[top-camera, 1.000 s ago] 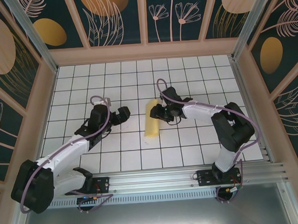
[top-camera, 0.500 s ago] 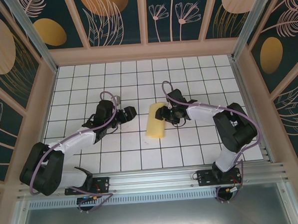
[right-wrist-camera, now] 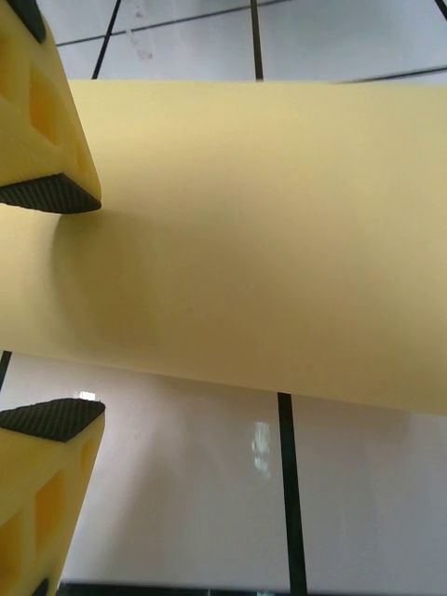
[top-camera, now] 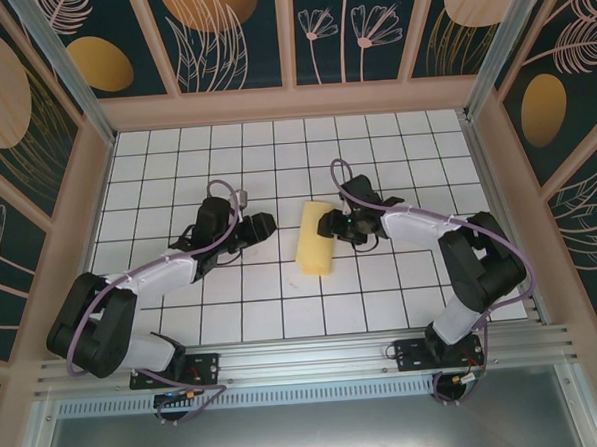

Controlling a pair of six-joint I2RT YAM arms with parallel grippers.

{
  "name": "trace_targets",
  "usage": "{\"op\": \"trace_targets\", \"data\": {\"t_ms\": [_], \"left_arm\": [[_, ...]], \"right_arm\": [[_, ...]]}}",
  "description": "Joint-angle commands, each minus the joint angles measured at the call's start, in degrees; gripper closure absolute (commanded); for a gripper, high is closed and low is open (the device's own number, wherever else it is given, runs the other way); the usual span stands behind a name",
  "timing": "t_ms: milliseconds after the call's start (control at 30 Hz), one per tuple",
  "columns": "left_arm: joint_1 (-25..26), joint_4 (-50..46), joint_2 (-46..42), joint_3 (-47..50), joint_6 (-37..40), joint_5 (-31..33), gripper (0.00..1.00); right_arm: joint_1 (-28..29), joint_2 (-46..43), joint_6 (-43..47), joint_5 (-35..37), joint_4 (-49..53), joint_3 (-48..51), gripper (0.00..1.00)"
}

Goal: Fold a paper plane with a square sheet of paper (pick it up from the middle)
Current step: Fold the square sheet of paper in half at the center of the table.

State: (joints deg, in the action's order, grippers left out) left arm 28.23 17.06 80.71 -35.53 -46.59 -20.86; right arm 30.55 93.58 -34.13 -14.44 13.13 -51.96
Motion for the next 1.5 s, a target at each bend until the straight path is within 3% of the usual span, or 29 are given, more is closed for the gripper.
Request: {"op": "trace_targets", "data": {"t_ms": [0, 667, 1467], "left_arm": [[0.8, 2.2, 1.3, -2.0, -0.5, -1.4, 0.51], [4.4, 3.0, 6.3, -4.8, -1.6, -1.2, 0.54], [4.5, 2.2, 7.4, -5.7, -1.1, -2.0, 0.55]], "right_arm": [[-1.5, -0.9, 2.1, 1.3, 2.8, 1.6, 0.43], [-1.6, 2.6, 2.8, -3.2, -1.1, 2.1, 0.44], [-0.1, 5.4, -0.4, -0.5, -1.1, -0.2, 0.42]]}}
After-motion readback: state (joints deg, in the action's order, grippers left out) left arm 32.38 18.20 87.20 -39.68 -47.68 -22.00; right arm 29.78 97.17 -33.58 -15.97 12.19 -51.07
